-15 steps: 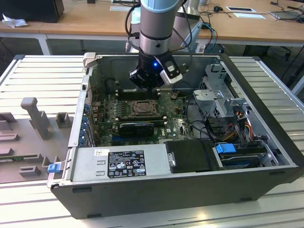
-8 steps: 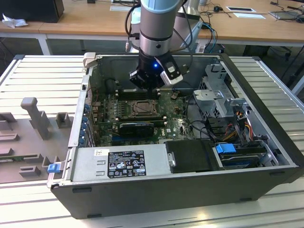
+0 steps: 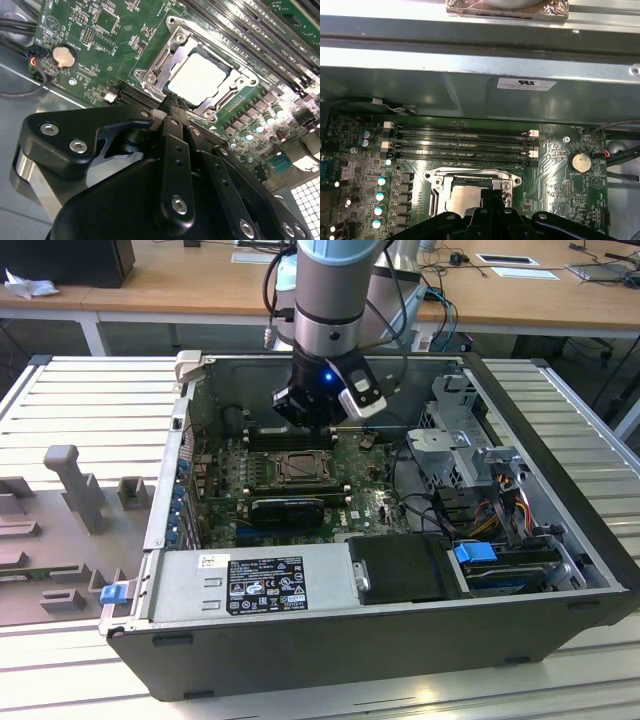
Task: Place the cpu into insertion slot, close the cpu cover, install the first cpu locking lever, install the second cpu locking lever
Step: 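Install the second cpu locking lever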
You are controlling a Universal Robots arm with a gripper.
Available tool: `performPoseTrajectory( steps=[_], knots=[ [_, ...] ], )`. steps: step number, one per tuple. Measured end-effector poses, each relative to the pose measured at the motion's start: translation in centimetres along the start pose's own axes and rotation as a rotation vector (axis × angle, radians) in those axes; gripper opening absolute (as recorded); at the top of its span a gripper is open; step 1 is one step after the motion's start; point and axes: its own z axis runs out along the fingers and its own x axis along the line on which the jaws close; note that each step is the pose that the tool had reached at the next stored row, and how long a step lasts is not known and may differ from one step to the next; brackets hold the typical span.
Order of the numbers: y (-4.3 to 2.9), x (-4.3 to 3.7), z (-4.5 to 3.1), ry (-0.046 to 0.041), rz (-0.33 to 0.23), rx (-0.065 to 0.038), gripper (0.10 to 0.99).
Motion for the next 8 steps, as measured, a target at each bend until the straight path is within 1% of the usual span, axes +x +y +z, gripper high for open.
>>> performPoseTrajectory(
  steps=[8],
  knots=[
    [-1.17, 0.06, -0.17, 0.0001, 0.0, 0.0, 0.106]
  ],
)
